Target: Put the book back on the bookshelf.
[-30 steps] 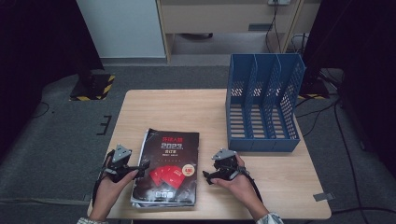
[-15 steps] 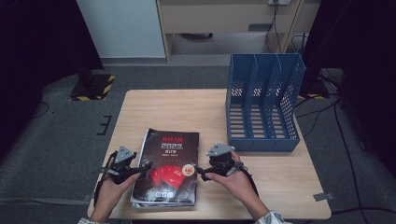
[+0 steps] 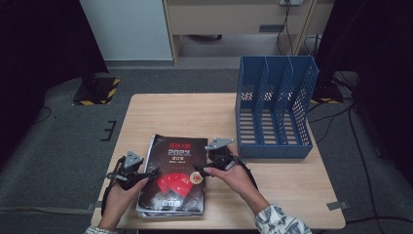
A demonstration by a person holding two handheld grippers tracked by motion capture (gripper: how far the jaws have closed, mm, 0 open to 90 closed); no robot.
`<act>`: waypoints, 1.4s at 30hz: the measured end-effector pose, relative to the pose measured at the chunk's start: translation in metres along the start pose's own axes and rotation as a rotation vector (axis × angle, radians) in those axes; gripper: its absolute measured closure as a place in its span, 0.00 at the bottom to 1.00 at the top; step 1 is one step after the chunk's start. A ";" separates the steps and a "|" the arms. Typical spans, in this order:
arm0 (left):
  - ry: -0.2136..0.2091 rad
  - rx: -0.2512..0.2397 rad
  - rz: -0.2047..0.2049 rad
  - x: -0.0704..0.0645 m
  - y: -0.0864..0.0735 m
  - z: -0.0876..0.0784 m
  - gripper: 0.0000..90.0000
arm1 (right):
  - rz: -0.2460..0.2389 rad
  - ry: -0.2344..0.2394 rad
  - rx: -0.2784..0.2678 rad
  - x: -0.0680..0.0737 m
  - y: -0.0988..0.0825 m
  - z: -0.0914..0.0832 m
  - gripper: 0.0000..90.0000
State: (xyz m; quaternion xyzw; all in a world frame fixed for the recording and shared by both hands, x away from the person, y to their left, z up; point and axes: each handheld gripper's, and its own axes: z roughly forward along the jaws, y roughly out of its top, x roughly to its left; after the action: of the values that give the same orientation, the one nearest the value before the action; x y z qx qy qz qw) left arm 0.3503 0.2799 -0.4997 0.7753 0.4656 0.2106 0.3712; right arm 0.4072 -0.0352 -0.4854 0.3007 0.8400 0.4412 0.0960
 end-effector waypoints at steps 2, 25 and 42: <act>-0.013 0.001 -0.018 0.001 -0.001 0.001 0.25 | 0.018 0.015 -0.019 -0.003 0.007 0.000 0.12; -0.065 0.017 -0.058 0.001 -0.004 0.010 0.22 | 0.165 0.127 0.031 -0.007 -0.032 0.026 0.11; -0.072 0.020 -0.072 0.003 -0.005 0.009 0.22 | 0.191 0.227 -0.058 0.008 -0.008 0.023 0.16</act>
State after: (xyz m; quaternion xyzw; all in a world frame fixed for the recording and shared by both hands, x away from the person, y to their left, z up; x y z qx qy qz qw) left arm 0.3553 0.2803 -0.5094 0.7688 0.4817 0.1641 0.3874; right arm 0.4070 -0.0183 -0.5041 0.3244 0.8001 0.5034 -0.0335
